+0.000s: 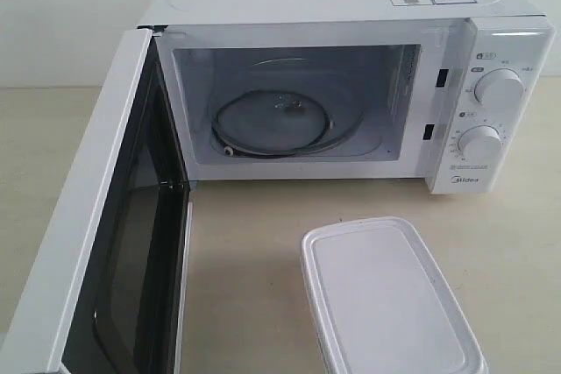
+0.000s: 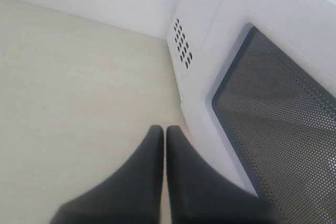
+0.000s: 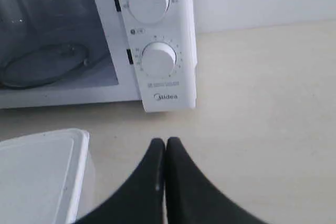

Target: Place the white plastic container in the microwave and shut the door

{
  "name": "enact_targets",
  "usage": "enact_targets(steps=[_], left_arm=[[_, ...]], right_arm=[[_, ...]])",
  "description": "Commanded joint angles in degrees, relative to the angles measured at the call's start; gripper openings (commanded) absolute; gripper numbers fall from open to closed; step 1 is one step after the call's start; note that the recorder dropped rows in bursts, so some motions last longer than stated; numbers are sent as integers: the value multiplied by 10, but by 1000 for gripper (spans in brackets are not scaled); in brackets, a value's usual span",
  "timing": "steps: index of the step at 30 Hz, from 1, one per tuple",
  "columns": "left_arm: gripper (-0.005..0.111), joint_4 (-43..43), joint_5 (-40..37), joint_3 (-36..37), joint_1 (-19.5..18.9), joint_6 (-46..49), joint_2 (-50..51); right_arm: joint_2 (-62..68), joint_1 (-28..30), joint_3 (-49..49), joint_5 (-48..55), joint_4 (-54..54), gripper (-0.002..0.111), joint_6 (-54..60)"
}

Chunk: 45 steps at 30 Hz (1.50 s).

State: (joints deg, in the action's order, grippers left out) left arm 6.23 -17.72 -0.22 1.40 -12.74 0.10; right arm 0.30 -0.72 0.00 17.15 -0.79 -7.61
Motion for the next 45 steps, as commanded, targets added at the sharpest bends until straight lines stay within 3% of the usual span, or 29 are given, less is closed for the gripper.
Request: enact_targets(steps=[1,11,18,20,23,29,36,40,45], left_arm=[[4,4,1,2,-1,3,-1],[4,4,1,2,-1,3,-1],[4,4,1,2,-1,3,-1],[4,4,1,2,-1,3,-1],[4,4,1,2,-1,3,-1],[4,4,1,2,-1,3,-1],[4,4,1,2,-1,3,-1],[4,4,1,2,-1,3,-1],[4,4,1,2,-1,3,-1]], right_arm=[[-3,3,0,-119,1,0,7],[-3,3,0,-336,1,0,-21],[-3,3,0,-610,0,0,-132],[-3,3,-20,-608,0,0,-132],[-3,3,-96,-510,3,0,-132],[101,3,-295,-181,107,0,-136],[301,-38,-438,183,67,0,-75],[417,-64,-454,314,29,0,-41],[557,-73,-454,366,-101,0,94]])
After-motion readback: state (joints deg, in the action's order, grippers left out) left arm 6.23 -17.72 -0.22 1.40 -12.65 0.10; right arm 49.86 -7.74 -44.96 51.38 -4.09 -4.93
